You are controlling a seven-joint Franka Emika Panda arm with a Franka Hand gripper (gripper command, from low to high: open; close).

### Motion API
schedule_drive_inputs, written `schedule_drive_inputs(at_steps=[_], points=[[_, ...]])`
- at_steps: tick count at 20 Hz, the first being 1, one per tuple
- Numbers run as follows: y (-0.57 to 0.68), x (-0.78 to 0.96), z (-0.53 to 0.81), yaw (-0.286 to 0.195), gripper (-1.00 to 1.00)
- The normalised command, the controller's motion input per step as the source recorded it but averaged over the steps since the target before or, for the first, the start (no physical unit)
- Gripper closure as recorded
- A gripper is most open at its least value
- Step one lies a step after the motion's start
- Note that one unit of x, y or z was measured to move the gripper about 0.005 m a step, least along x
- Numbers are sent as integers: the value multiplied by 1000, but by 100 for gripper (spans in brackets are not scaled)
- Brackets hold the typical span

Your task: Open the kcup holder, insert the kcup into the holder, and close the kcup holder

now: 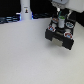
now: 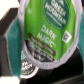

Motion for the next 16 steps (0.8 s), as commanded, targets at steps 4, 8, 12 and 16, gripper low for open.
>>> schedule_drive_inputs(at_steps=[4, 8, 12, 16], points=[[-89, 126, 192, -7, 100], [-92, 283, 245, -37, 100], [-147, 293, 76, -61, 100], [-286, 213, 0, -71, 100]])
